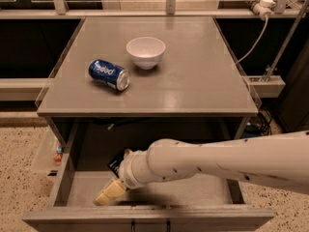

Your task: Pick rxbar blueberry from top drawer and place on counter

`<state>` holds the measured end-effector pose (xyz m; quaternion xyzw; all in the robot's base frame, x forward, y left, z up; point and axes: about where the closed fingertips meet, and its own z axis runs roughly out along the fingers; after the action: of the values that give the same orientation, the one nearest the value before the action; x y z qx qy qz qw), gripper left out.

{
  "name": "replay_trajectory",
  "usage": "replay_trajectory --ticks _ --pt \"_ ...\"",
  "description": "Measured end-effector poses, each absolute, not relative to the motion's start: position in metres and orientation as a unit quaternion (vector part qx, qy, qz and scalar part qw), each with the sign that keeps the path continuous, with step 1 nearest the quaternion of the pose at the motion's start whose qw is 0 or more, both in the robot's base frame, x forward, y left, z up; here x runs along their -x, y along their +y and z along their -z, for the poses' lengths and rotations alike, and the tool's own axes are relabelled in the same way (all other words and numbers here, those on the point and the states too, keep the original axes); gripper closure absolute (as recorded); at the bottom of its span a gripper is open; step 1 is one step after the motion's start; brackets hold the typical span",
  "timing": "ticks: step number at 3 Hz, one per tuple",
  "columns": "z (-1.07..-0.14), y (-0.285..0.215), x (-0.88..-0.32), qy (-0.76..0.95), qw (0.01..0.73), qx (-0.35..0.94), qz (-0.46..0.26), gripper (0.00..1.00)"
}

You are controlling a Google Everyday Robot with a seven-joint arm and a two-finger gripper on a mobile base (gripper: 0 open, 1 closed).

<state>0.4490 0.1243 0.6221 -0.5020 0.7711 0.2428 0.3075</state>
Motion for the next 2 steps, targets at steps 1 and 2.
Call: replay_trajectory --ticks 1,2 --pt "-0.607 0.130 -0.447 0.773 0.313 0.504 -0.226 0.00" --pt "-0.593 0.132 -0.447 0.776 0.312 0.505 -0.215 0.00"
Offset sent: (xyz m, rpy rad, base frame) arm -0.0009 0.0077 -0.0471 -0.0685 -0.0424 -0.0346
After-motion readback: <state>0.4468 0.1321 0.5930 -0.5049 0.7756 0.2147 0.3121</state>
